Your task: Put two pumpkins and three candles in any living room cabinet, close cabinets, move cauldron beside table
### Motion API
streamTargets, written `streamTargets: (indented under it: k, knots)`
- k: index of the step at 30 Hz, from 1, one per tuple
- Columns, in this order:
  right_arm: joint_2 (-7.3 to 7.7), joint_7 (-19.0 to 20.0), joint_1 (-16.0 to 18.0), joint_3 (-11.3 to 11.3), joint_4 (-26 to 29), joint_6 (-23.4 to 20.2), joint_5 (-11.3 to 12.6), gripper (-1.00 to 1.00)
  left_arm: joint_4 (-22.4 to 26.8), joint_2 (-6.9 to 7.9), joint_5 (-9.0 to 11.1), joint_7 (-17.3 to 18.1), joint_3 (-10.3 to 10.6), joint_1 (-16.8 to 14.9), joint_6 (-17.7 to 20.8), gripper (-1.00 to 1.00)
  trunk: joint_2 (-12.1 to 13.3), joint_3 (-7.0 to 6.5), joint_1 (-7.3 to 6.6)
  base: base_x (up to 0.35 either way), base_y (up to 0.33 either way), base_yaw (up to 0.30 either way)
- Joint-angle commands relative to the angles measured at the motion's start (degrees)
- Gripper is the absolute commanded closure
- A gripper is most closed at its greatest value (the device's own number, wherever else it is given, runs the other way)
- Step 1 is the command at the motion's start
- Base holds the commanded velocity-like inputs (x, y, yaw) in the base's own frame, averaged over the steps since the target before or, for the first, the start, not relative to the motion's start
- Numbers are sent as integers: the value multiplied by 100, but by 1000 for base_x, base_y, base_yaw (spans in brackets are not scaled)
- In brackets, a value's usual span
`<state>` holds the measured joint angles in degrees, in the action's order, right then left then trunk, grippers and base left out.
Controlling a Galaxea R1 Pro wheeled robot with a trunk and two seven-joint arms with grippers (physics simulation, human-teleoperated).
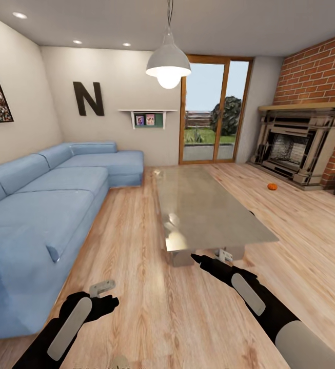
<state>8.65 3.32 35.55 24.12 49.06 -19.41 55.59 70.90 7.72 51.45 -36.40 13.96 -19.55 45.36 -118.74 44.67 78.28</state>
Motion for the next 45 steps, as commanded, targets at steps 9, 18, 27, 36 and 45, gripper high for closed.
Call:
streamTargets:
  k: [9,18,27,36,45]
  knots:
    - [5,-5,5,13,0,0,23,-100,-1248,-9,62,-36,10,-435,-521,-100,-365,168,197,0,0,0]
    - [5,-7,5,13,-2,24,30,-100,-2218,3,41,831,45,-705,-1094,-100,-726,329,395,0,0,0]
    - [4,-10,5,13,-10,32,36,-100,-2487,-5,40,916,75,-769,-1510,-100,-1087,491,593,0,0,0]
    - [5,778,6,44,396,-270,26,-100,-2486,-3,40,919,81,-770,-1531,-100,-1448,653,791,0,0,0]
    - [5,1380,5,44,437,-494,14,-100,-2486,-20,40,920,81,-770,-1538,-100,-1809,814,988,0,0,0]
